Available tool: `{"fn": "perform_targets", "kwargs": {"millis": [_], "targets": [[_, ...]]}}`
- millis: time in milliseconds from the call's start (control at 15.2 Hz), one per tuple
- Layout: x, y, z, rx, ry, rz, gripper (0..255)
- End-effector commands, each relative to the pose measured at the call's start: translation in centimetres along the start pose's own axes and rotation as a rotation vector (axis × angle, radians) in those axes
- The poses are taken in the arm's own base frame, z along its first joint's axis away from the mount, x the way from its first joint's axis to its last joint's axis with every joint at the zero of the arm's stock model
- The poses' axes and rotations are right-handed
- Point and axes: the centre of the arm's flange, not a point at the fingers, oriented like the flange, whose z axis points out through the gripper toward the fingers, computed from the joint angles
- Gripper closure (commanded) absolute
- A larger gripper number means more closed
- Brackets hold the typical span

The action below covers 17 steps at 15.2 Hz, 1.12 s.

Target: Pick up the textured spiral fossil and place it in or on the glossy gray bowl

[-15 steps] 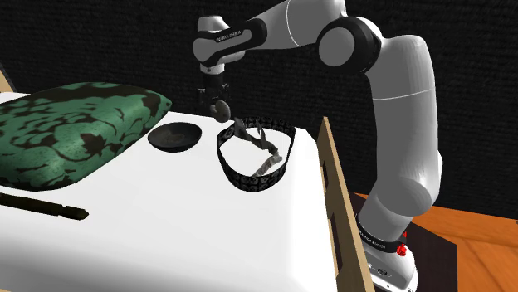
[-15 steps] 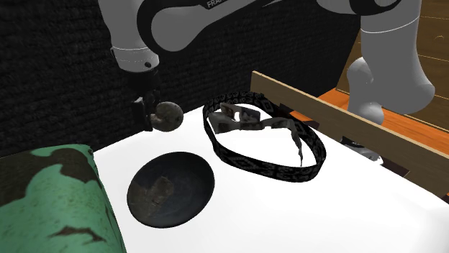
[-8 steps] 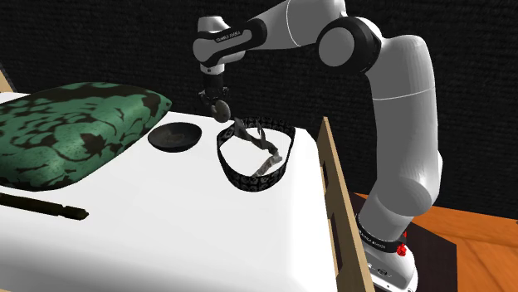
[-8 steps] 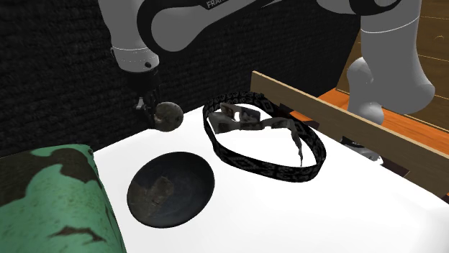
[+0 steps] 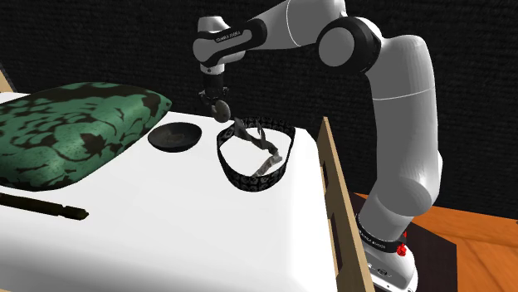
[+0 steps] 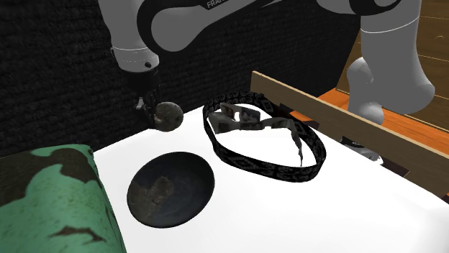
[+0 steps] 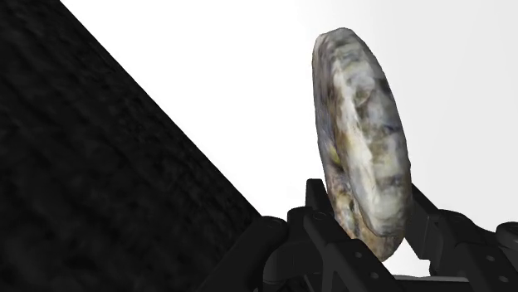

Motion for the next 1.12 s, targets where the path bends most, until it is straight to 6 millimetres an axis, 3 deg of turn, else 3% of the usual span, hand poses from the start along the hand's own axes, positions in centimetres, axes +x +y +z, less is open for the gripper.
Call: {"fn": "perform_targets", "kwargs": {"millis": [0, 1056], "targets": [[0.0, 0.0, -0.5, 0.000, -0.001, 0.000, 255], [0.4, 0.2, -8.9, 0.000, -0.001, 0.000, 255]]}}
